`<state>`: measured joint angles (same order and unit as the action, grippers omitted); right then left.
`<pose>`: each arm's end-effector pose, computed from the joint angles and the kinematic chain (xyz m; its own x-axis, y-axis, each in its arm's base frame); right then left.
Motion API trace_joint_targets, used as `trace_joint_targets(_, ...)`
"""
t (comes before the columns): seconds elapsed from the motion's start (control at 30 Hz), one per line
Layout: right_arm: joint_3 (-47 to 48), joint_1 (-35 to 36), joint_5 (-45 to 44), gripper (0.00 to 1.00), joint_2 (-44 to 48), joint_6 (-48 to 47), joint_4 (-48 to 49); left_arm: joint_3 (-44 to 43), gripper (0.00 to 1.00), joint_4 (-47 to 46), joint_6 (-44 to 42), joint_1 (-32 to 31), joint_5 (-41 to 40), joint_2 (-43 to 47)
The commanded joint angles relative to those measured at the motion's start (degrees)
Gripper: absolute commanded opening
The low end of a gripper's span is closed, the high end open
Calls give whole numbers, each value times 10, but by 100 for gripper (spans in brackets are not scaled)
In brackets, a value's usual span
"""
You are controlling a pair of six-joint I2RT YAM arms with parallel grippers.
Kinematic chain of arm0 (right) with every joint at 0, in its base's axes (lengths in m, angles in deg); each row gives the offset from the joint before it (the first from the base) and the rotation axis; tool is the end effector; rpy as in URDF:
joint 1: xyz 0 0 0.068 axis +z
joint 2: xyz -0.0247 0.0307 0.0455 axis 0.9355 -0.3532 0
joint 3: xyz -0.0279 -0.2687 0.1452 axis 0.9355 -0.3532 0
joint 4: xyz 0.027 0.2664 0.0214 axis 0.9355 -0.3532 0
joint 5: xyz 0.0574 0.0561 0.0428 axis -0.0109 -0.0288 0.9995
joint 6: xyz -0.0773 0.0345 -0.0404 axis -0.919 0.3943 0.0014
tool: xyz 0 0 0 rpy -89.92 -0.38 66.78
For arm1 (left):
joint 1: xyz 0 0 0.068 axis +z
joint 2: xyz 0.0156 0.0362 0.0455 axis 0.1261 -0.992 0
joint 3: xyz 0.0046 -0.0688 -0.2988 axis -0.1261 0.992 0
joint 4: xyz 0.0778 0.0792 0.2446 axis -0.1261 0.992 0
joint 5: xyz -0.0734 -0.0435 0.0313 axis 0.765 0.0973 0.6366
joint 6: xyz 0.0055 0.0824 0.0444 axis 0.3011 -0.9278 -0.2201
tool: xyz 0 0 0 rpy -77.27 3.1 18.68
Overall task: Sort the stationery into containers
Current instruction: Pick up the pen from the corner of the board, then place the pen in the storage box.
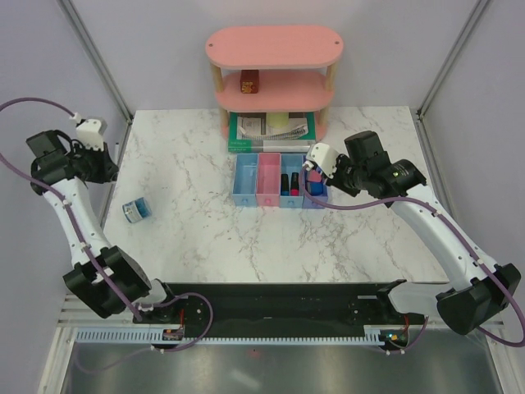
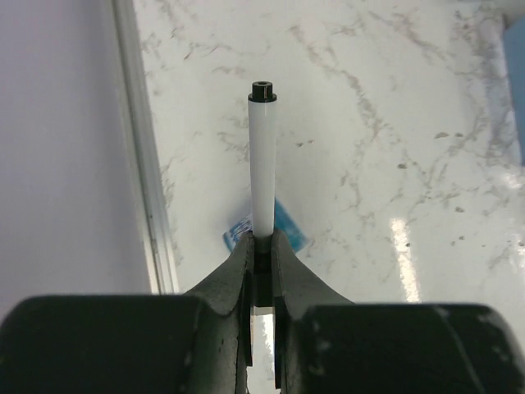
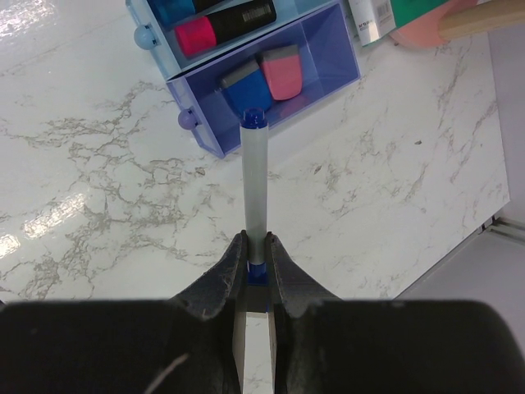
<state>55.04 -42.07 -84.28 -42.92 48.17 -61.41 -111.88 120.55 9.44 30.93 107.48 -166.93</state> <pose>0.2495 0.1339 0.3561 -0.1808 -0.8217 -0.5405 -0.7986 0.4434 -0.4070 0.2705 0.1524 0.3704 -0.5836 0.1378 -0.8003 0.1502 0.9868 0.0604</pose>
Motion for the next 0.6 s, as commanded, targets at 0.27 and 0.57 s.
trace_joint_targets(0.27,10,0,23,18,-12,26,20,-88,2,23,164,-244,-60,-15)
trace_joint_targets(0.57,18,-5,42,18,-41,41,33,-161,2,22,210,-419,-123,-90)
